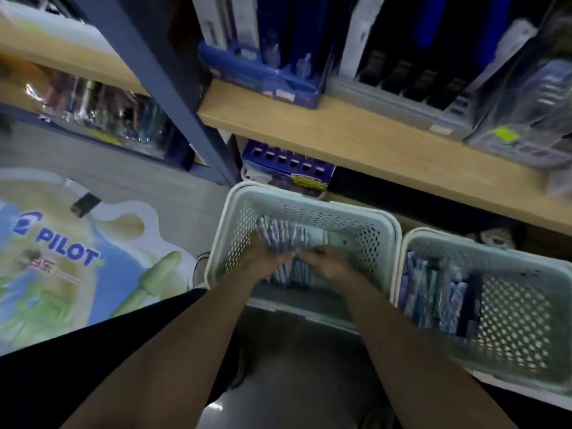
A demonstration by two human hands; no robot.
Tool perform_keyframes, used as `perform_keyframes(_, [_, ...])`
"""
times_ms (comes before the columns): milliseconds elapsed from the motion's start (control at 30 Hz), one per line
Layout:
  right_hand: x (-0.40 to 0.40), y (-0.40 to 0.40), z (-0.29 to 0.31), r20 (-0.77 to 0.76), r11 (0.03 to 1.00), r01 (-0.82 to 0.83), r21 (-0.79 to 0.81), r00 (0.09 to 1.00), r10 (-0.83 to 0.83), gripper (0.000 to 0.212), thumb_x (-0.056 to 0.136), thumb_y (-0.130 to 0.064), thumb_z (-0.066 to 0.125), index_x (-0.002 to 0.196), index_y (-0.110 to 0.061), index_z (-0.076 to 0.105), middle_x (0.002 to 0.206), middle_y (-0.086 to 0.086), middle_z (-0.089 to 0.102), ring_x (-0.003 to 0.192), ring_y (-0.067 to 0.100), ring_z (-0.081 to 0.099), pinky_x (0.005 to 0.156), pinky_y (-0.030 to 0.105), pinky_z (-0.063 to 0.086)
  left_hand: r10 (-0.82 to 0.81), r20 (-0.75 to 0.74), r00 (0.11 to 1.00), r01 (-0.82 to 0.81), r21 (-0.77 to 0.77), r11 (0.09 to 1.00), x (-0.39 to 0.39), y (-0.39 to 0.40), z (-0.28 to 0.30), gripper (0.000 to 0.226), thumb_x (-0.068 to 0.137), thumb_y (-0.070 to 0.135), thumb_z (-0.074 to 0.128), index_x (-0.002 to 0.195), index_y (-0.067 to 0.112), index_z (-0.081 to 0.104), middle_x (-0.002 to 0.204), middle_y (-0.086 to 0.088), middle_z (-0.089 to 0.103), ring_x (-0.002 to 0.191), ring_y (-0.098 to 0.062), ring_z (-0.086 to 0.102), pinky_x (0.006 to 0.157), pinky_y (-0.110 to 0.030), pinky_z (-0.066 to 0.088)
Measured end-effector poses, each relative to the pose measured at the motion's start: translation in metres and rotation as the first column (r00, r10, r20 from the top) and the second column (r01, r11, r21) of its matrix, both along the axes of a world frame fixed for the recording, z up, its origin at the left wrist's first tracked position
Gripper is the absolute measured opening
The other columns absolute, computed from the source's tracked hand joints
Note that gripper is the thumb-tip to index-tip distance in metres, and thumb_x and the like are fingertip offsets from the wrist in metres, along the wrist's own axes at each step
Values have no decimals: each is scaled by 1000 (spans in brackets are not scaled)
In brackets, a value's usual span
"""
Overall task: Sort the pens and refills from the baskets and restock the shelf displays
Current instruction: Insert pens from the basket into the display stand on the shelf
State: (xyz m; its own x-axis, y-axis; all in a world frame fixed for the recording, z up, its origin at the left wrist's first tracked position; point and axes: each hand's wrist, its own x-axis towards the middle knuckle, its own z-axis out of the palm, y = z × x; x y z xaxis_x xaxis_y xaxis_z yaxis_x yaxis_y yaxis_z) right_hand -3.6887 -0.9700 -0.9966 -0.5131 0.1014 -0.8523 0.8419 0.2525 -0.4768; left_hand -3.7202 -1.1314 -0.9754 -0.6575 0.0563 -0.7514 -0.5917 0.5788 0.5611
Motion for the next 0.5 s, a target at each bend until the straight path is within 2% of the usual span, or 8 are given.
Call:
perform_keyframes(100, [3,-2,-10,-5,991,78,-107,997,-79,56,84,-49,75,124,-12,63,127,8,66,109,22,63,97,41,53,13,-11,1000,-13,-9,1000,-4,-1,-6,88,81,21,84,152,9,34,148,0,43,138,-20,42,115,-34,34])
perform_keyframes(167, [5,-4,-11,15,975,119,-185,993,-118,52,85,-46,75,125,-15,65,130,4,65,115,23,61,100,42,51,-12,38,999,10,31,999,-8,-6,-13,74,79,21,86,142,13,48,140,5,52,127,-14,51,107,-29,40])
perform_keyframes(233, [3,-6,-12,31,960,149,-239,989,-146,47,87,-40,75,124,-14,65,131,3,63,117,22,59,103,40,47,-50,67,996,46,67,997,-12,-11,-17,68,77,23,88,137,15,57,133,0,65,120,-17,62,105,-33,47])
perform_keyframes(300, [2,-6,-11,48,942,191,-277,982,-185,26,88,-31,75,110,-18,69,126,4,67,106,19,63,100,39,48,-54,77,996,49,73,996,-15,-15,-23,67,76,22,89,136,16,60,129,-3,68,116,-18,65,103,-35,50])
perform_keyframes(367, [2,-5,-14,65,928,230,-295,973,-220,16,88,-27,75,101,-20,70,118,5,71,104,20,65,102,45,49,-50,84,995,43,87,995,-17,-15,-25,63,76,17,88,133,14,62,127,-3,69,112,-17,66,93,-27,52])
perform_keyframes(433, [2,-5,-18,53,924,232,-303,973,-227,19,88,-25,75,105,-17,70,120,8,71,109,23,65,102,45,50,-60,87,994,53,80,995,-17,-14,-22,55,79,12,85,130,13,64,124,-1,69,105,-13,65,78,-17,50])
perform_keyframes(500, [3,-7,-19,24,917,242,-318,969,-247,33,90,-20,73,120,-8,66,131,15,64,112,23,64,100,38,50,-49,94,994,40,93,995,-18,-13,-24,46,83,12,81,126,14,66,120,-3,70,92,-8,65,69,-13,47])
